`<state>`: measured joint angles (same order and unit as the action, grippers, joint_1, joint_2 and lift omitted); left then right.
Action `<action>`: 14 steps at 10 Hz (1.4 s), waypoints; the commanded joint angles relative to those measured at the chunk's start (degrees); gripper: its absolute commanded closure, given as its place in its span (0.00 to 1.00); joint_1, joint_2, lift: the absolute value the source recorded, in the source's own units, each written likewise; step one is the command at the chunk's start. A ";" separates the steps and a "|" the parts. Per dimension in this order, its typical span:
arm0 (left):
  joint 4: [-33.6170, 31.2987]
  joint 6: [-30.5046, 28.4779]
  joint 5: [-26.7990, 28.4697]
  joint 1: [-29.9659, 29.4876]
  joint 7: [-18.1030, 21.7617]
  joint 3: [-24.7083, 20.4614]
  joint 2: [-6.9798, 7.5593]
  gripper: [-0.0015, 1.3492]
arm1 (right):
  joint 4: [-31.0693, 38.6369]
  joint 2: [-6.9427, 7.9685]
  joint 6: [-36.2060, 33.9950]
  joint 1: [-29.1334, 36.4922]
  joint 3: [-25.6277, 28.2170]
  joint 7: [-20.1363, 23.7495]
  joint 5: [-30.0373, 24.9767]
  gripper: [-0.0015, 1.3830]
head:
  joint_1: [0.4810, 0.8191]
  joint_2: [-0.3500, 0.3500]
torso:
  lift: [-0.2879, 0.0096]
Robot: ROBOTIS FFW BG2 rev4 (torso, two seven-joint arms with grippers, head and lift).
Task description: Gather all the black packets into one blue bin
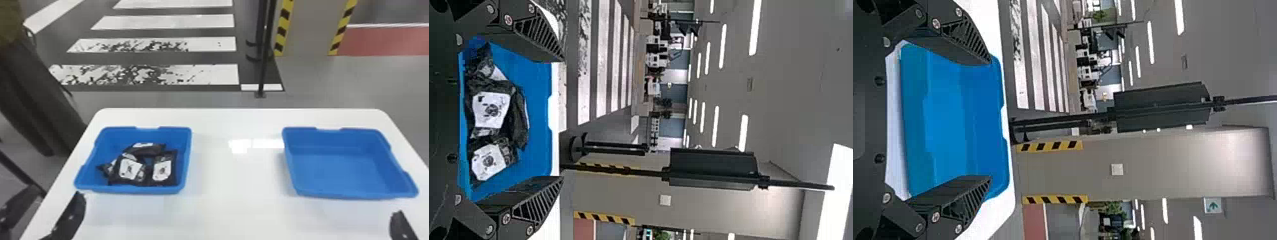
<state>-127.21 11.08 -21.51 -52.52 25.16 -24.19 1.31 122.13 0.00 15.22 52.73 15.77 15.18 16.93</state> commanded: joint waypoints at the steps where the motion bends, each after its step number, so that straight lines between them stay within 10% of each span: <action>1: -3.50 1.30 2.78 -4.29 -2.22 0.43 -1.46 0.15 | 1.69 0.05 0.95 2.25 0.11 -1.11 -0.59 0.17 | 0.63 0.56 | 0.60; 14: -4.63 -3.20 5.75 -2.32 -3.01 1.34 -0.78 0.16 | 4.36 0.05 -1.30 1.69 0.11 -1.47 -2.87 0.17 | 0.63 0.53 | 0.60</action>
<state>-131.83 7.92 -15.78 -54.97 22.14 -22.82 0.46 126.46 0.00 14.01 54.51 15.86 13.71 14.15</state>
